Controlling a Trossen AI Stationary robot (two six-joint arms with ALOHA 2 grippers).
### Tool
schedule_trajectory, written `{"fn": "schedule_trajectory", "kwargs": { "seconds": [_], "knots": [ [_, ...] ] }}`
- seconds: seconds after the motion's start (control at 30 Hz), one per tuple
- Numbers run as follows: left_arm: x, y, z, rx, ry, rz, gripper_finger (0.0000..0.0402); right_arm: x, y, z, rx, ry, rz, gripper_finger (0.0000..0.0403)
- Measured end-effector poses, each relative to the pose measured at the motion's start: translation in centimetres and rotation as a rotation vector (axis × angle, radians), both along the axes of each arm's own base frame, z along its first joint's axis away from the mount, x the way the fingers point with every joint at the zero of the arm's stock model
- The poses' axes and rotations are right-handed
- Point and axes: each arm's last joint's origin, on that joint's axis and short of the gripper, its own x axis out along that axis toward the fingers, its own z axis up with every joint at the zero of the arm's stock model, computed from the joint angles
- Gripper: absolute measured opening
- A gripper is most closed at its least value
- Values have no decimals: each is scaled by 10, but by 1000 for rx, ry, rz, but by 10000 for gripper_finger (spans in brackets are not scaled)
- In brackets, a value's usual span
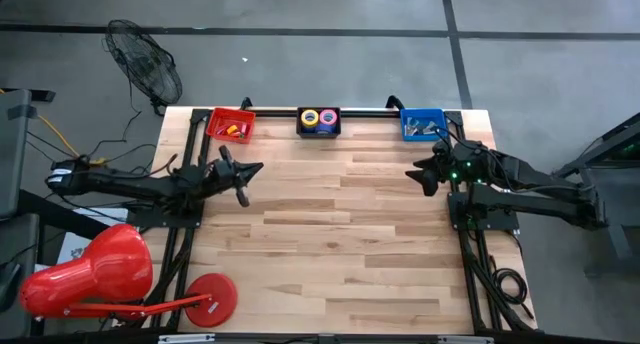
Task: Pick and place Stapler, Stapler remover, tape
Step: Return to Home Position
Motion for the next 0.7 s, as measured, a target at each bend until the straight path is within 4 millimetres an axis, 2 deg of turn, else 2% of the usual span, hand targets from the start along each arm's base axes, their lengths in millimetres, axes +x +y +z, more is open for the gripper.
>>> {"fn": "schedule_trajectory", "kwargs": {
  "seconds": [0.13, 0.27, 0.53, 0.6, 0.7],
  "knots": [
    [-5, 0, -1, 11, 36, 0, 3, 1, 3, 5, -29, -52, 116, 256],
    [-13, 0, -1, 15, 44, 2, 3, -5, 7, 15, -129, -149, 194, 256],
    [-31, -1, -3, -31, 32, -26, 3, -33, 16, 28, -272, -302, 173, 256],
    [-35, -1, -4, -32, 34, -18, 3, -34, 15, 30, -326, -410, 136, 256],
    [-39, 0, -3, -32, 13, -1, 3, -23, 13, 20, -395, -597, 164, 256]
  ]
}}
